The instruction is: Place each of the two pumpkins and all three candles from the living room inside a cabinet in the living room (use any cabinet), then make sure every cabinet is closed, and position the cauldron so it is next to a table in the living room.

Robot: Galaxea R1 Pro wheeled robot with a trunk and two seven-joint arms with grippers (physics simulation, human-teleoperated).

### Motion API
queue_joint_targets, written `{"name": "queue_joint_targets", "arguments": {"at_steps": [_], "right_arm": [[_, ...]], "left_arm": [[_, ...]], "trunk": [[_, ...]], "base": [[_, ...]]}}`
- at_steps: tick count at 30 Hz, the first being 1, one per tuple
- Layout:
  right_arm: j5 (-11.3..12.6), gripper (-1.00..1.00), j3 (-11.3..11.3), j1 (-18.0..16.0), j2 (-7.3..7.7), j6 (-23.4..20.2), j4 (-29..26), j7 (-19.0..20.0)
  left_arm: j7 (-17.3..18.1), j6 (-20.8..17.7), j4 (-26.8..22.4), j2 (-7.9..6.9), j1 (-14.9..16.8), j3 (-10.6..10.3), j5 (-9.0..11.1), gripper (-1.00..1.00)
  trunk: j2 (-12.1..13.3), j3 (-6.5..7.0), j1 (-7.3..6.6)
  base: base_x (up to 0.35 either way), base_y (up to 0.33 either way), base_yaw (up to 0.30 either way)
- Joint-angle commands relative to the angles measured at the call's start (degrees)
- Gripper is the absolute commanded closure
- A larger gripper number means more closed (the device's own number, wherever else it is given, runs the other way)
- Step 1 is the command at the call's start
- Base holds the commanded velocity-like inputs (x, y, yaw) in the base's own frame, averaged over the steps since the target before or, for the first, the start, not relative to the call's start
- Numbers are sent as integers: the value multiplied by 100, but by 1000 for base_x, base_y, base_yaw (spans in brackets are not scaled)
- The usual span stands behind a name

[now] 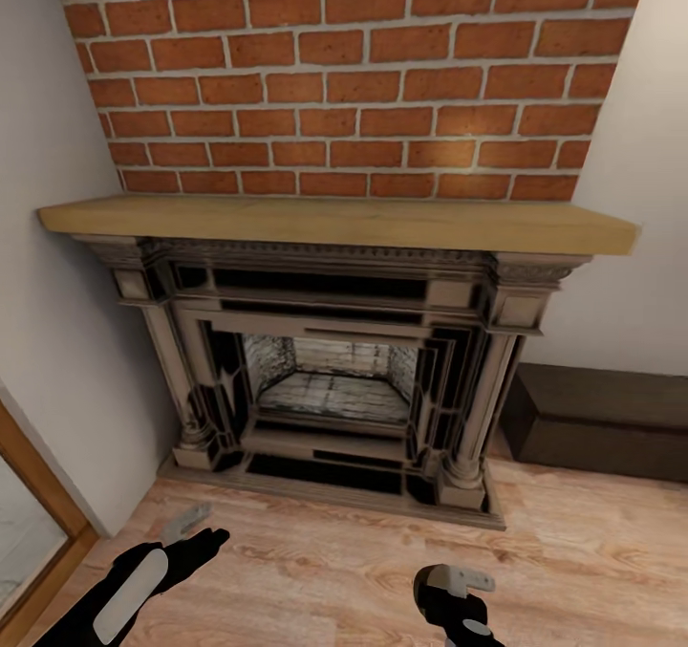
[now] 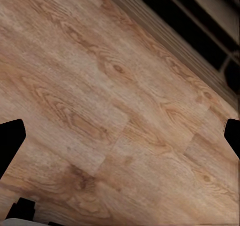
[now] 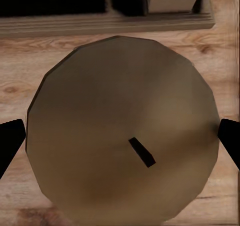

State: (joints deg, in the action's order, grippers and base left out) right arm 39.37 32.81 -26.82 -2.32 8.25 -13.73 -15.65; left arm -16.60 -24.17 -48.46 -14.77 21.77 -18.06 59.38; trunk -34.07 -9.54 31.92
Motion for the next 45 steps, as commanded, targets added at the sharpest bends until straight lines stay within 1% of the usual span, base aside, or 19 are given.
{"name": "queue_joint_targets", "arguments": {"at_steps": [1,6,10,23,45], "right_arm": [[53,100,50,-8,-2,27,2,-22],[53,100,50,-8,-3,27,2,-18],[53,100,50,-8,-5,27,2,-19],[53,100,50,-8,3,27,5,-17],[53,100,50,-8,9,27,2,-17]], "left_arm": [[-55,0,-14,-9,3,-26,65,-100],[-58,0,-14,-4,3,-33,76,-100],[-60,0,-14,65,3,-22,58,-100],[-63,0,-14,103,3,-23,47,-100],[-65,0,-14,114,3,-35,39,-100]], "trunk": [[33,12,-20],[233,120,-130],[394,206,-218],[394,256,-218],[394,346,-218]], "base": [[0,0,-279],[0,0,-279],[0,0,-279],[0,0,-277],[0,0,-276]]}}
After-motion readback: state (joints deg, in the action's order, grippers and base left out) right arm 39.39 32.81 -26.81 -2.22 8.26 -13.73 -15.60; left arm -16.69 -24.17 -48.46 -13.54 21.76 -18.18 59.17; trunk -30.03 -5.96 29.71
